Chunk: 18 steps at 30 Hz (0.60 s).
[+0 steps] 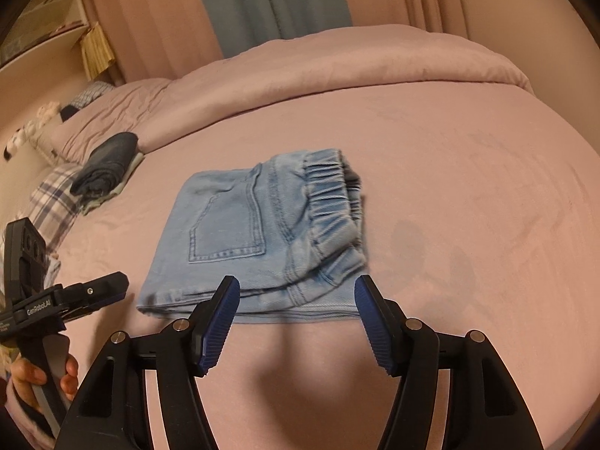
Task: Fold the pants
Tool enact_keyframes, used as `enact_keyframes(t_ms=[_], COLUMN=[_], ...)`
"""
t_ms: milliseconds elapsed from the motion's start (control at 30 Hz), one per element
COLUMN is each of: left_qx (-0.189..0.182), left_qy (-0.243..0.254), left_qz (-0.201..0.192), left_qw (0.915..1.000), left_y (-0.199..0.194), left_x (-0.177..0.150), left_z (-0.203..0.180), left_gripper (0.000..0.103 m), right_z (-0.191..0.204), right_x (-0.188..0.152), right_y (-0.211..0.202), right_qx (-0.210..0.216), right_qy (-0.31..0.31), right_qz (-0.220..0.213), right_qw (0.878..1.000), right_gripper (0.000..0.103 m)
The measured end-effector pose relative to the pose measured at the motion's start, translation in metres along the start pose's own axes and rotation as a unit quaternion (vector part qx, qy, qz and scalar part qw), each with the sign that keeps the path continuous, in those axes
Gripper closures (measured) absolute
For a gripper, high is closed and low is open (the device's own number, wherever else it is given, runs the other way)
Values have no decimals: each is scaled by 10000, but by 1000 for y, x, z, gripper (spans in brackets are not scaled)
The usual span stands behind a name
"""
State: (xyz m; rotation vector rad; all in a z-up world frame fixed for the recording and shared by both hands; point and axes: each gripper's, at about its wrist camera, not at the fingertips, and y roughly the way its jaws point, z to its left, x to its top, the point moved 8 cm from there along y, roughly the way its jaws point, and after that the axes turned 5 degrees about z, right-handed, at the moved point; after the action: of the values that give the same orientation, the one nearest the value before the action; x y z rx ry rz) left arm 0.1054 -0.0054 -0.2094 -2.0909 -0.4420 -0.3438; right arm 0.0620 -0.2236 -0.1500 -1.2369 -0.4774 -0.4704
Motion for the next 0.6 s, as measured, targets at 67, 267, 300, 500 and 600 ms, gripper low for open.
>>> enact_keyframes(t_ms=[67, 267, 300, 500, 600], left_qx=[-9, -23, -34, -57, -65], left_qy=[27, 46, 41, 39, 31], left_qz=[16, 71, 80, 148, 199], left_qw=[10000, 10000, 10000, 9999, 9998], left_y=[1, 8, 9, 15, 19], left_x=[0, 6, 7, 10, 10], left_z=[-1, -3, -3, -2, -3], left_gripper=[13, 13, 13, 13, 13], right_z=[-4, -19, -21, -35, -38], right_x=[0, -2, -2, -4, -6], right_y=[-1, 2, 4, 11, 15], right_qx=[3, 61, 71, 88, 161], right_qy=[56, 340, 388, 609, 720], right_qz=[-1, 68, 93, 191, 255], right_qw=[10000, 9994, 9992, 9979, 9970], right_gripper=[39, 39, 39, 38, 38])
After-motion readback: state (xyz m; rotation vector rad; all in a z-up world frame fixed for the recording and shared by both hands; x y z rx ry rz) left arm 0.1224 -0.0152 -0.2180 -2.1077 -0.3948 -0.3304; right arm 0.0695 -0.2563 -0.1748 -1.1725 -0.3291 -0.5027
